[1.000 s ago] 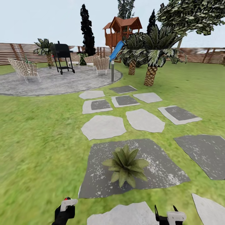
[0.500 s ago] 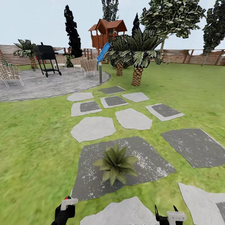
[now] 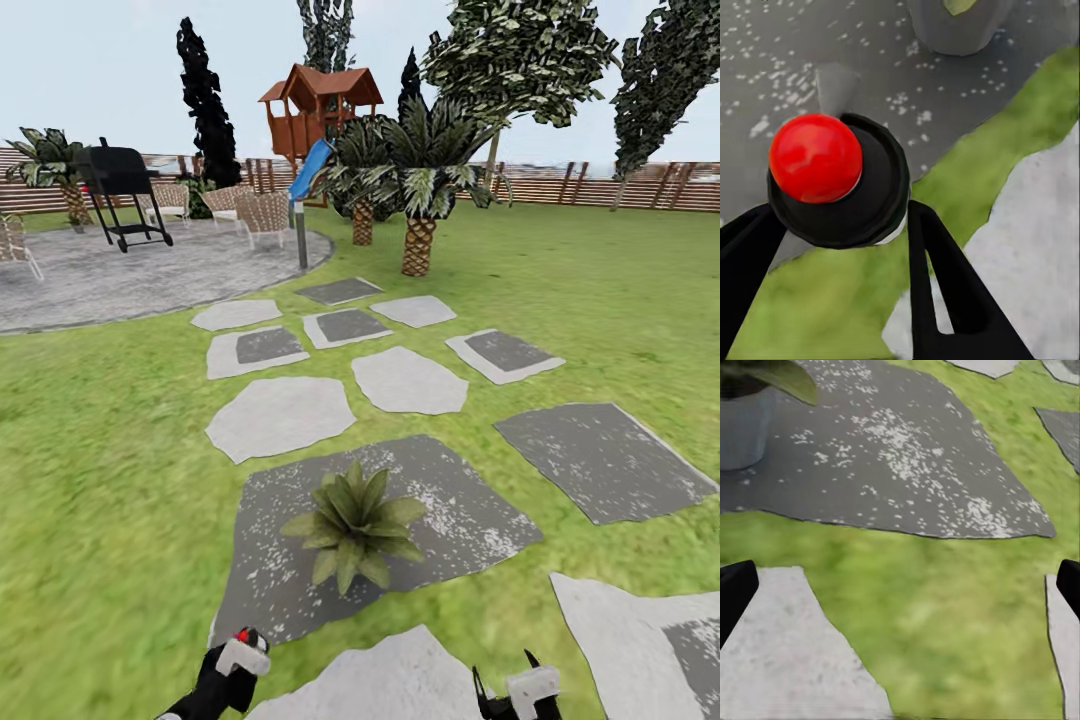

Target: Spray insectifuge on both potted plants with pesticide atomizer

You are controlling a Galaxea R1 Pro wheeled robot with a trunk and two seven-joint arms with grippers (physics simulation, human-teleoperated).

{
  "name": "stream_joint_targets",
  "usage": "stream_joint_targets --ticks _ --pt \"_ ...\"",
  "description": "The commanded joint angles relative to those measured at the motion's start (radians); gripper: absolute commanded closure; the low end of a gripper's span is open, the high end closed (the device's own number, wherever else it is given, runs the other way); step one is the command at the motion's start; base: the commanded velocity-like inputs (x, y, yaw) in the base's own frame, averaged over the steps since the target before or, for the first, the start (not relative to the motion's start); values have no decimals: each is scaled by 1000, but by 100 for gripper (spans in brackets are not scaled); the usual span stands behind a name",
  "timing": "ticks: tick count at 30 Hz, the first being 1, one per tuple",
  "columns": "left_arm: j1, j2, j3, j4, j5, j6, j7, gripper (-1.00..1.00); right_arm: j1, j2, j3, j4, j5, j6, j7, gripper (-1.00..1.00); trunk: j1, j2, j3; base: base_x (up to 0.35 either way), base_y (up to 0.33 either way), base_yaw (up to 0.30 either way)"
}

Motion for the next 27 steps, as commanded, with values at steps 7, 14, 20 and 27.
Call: stream_joint_targets --ticks 7,14,20,27 --pt "-2 35 -6 -42 -108 13 -179 100 -81 -4 11 -6 142 115 258 -100 0 0 -1 0 0 -1" --pt "-2 38 -5 -209 -270 211 -362 100 -157 2 11 -6 149 236 561 -100 0 0 -1 0 0 0" --pt "-2 30 -5 -267 -338 273 -465 100 -208 5 12 -5 148 248 693 -100 0 0 -1 0 0 0" --pt "-2 10 -6 -272 -409 304 -487 100 -225 26 15 -6 149 248 775 -100 0 0 -1 0 0 0"
